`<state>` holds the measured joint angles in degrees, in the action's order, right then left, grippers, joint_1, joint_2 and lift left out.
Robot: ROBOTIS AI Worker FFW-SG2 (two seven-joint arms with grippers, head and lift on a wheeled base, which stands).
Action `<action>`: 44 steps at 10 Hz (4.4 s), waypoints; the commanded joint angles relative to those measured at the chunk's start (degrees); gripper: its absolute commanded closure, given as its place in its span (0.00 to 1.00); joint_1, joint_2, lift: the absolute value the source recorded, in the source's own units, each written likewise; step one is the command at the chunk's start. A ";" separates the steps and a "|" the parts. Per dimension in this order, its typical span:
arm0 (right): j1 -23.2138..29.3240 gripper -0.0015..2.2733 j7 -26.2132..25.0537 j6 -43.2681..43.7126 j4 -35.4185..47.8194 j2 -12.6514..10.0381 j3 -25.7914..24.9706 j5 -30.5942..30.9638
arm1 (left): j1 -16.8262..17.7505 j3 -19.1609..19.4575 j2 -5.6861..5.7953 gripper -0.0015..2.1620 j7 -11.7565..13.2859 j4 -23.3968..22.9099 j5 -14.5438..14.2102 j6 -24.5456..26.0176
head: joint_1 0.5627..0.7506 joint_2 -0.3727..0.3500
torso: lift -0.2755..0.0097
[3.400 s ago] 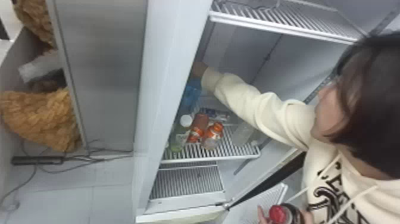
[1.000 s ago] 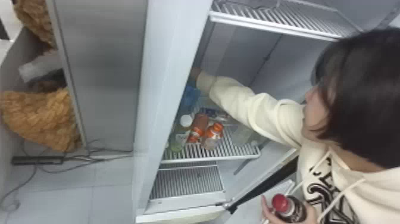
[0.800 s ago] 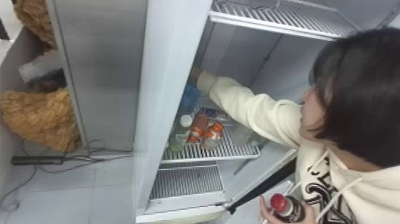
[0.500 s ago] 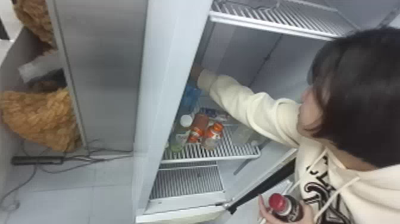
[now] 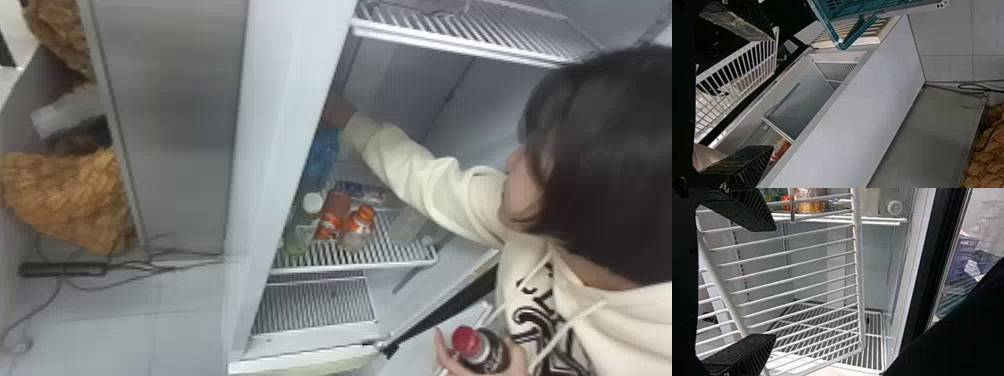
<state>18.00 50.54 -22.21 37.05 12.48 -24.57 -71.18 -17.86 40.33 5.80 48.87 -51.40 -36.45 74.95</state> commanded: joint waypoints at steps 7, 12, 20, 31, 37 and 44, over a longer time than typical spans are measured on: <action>0.00 0.00 0.00 0.00 0.00 0.00 0.00 0.00 | 0.00 0.00 0.00 0.00 0.00 0.00 0.00 0.00 | 0.70 0.03 | 0.97; 0.00 0.00 0.00 0.00 0.00 0.00 0.00 0.00 | 0.00 0.00 0.00 0.00 0.00 0.00 0.00 0.00 | 0.70 0.03 | 0.97; 0.00 0.00 0.00 0.00 0.00 0.00 0.00 0.00 | 0.00 0.00 0.00 0.00 0.00 0.00 0.00 0.00 | 0.70 0.03 | 0.97; 0.00 0.00 0.00 0.00 0.00 0.00 0.00 0.00 | 0.00 0.00 0.00 0.00 0.00 0.00 0.00 0.00 | 0.70 0.03 | 0.97; 0.00 0.00 0.00 0.00 0.00 0.00 0.00 0.00 | 0.00 0.00 0.00 0.00 0.00 0.00 0.00 0.00 | 0.70 0.03 | 0.97; 0.00 0.00 0.00 0.00 0.00 0.00 0.00 0.00 | 0.00 0.00 0.00 0.00 0.00 0.00 0.00 0.00 | 0.70 0.03 | 0.97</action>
<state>18.00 50.54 -22.21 37.05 12.48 -24.57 -71.18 -17.85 40.33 5.80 48.87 -51.40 -36.45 74.95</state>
